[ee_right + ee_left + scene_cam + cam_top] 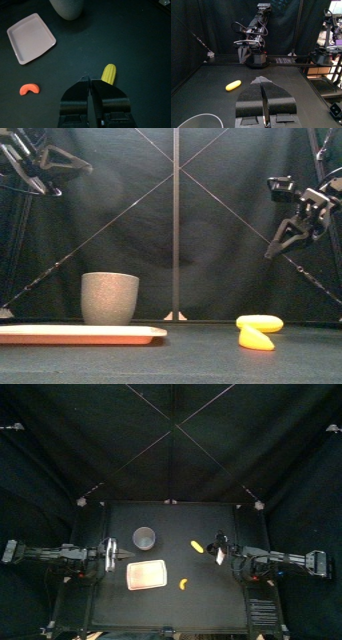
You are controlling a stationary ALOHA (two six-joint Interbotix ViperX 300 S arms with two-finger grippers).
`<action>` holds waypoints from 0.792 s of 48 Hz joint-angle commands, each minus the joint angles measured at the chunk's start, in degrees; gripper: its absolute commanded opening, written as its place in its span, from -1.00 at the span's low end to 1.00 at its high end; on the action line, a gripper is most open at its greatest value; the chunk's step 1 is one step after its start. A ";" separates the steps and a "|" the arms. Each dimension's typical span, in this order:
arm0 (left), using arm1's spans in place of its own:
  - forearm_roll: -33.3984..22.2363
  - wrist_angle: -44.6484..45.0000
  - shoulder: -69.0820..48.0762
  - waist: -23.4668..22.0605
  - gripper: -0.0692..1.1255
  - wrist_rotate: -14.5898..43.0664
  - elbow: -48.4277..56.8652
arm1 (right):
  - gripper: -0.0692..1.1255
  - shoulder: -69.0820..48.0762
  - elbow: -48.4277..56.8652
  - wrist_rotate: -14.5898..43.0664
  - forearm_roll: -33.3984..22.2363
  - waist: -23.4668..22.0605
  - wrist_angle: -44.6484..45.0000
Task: Pick the corn then place it in the grey bowl
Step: Pick the corn
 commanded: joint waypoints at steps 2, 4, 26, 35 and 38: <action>0.18 -0.62 0.00 0.09 -0.94 0.09 -1.41 | 0.04 4.04 -2.11 0.09 0.35 -1.85 -0.35; 0.09 -0.62 0.00 0.09 -0.94 0.09 -1.32 | 0.17 5.36 -2.29 0.00 0.26 -2.20 -0.44; 0.09 -0.62 -0.09 -0.18 -0.94 0.09 -1.23 | 0.87 17.84 -3.78 0.00 0.00 -3.43 -4.92; 0.09 -0.53 -0.09 -0.18 -0.94 0.00 -1.05 | 0.87 24.43 -5.71 -0.09 -2.02 -5.01 -5.27; 0.00 -0.62 -0.09 -0.26 -0.94 0.00 -1.05 | 0.87 26.81 -6.59 -0.09 -2.37 -5.10 -5.27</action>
